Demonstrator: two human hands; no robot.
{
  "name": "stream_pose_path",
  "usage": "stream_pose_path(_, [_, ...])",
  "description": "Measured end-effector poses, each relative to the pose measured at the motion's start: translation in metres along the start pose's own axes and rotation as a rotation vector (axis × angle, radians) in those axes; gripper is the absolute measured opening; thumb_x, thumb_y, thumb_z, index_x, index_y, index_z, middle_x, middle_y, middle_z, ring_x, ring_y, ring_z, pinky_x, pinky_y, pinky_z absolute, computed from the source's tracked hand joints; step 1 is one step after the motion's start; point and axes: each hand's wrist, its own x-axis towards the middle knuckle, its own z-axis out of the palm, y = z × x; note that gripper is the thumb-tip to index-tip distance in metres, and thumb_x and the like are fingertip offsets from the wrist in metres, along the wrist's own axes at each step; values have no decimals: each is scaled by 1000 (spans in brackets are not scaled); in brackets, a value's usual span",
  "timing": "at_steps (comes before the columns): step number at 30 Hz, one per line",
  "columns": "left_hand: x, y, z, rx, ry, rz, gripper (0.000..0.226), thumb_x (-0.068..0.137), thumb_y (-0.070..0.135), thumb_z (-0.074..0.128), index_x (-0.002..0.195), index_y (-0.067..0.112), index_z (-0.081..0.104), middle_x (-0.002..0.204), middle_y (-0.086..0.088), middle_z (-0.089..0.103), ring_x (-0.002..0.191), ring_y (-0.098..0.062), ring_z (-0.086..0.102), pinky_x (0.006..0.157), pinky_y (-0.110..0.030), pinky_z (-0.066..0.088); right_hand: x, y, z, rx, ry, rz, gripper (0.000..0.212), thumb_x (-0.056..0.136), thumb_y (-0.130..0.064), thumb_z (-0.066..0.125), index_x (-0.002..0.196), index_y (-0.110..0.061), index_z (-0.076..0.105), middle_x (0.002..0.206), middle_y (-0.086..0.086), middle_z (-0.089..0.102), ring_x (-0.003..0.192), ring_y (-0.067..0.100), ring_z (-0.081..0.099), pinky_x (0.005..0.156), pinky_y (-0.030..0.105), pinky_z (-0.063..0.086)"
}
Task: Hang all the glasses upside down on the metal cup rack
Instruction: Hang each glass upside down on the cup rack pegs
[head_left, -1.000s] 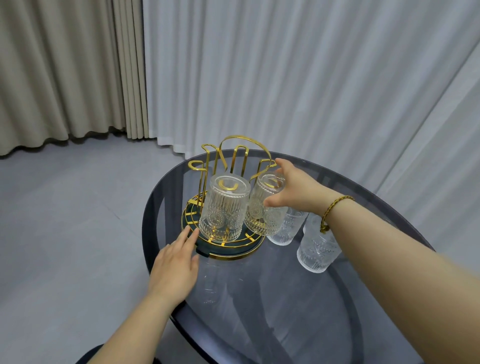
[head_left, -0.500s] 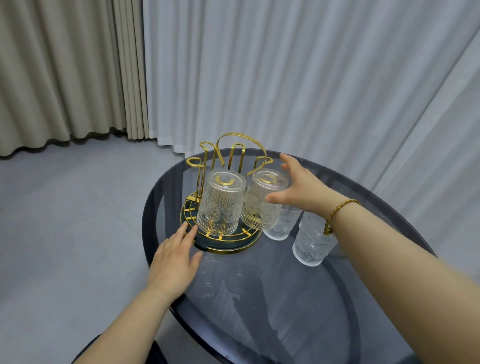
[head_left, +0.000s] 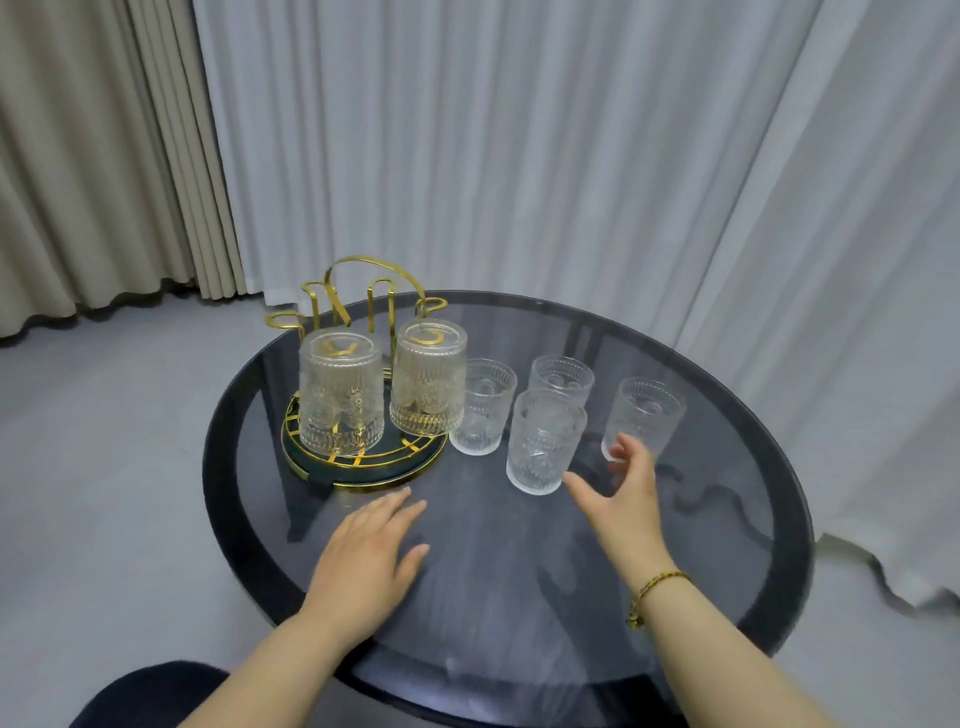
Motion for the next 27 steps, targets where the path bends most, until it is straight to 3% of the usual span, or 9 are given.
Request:
stream_pose_path(2, [4, 3, 5, 20, -39, -10, 48, 91, 40, 42, 135, 27, 29, 151, 5, 23, 138, -12, 21, 114, -29, 15, 1, 15, 8, 9, -111, 87, 88, 66, -18, 75, 136, -12, 22, 141, 11, 34, 128, 21, 34, 108, 35, 29])
stream_pose_path(5, [6, 3, 7, 42, -49, -17, 46, 91, 41, 42, 134, 26, 34, 150, 4, 28, 138, -13, 21, 114, -30, 14, 9, 22, 23, -77, -193, 125, 99, 64, -25, 76, 139, -11, 13, 145, 9, 33, 133, 23, 30, 110, 37, 26])
stream_pose_path(8, [6, 4, 6, 58, -40, -11, 46, 91, 41, 42, 133, 26, 35, 149, 4, 28, 138, -11, 21, 114, -30, 14, 18, 21, 35, -195, -169, 96, 94, 60, -33, 76, 135, -14, 23, 136, 7, 48, 126, 27, 41, 107, 41, 31])
stream_pose_path(12, [7, 4, 7, 74, -46, -21, 47, 91, 43, 40, 135, 28, 32, 151, 7, 25, 138, -8, 19, 114, -28, 11, 28, 23, 46, -282, -101, 115, 88, 60, -39, 74, 131, -13, 29, 130, 8, 52, 123, 26, 42, 106, 41, 28])
stream_pose_path(18, [6, 3, 4, 20, -52, -34, 45, 91, 42, 40, 134, 29, 33, 150, 8, 27, 138, -7, 18, 114, -28, 12, 29, 24, 46, -208, -44, 97, 71, 58, -35, 77, 116, -12, 43, 117, 10, 59, 110, 31, 52, 95, 40, 39])
stream_pose_path(23, [-4, -5, -10, -185, 83, -99, 30, 90, 30, 49, 120, 26, 53, 137, 8, 47, 130, -9, 36, 108, -28, 27, 19, 12, 27, 31, -117, 60, 65, 60, -27, 78, 111, -28, 37, 106, -7, 57, 94, 14, 57, 77, 27, 46])
stream_pose_path(27, [-7, -30, -27, -203, 247, -188, 23, 87, 16, 55, 109, 16, 62, 125, -4, 60, 119, -19, 50, 102, -33, 35, 29, -22, 2, 131, -108, -45, 60, 62, -14, 75, 105, -29, 37, 94, -23, 48, 80, -13, 52, 60, 0, 41])
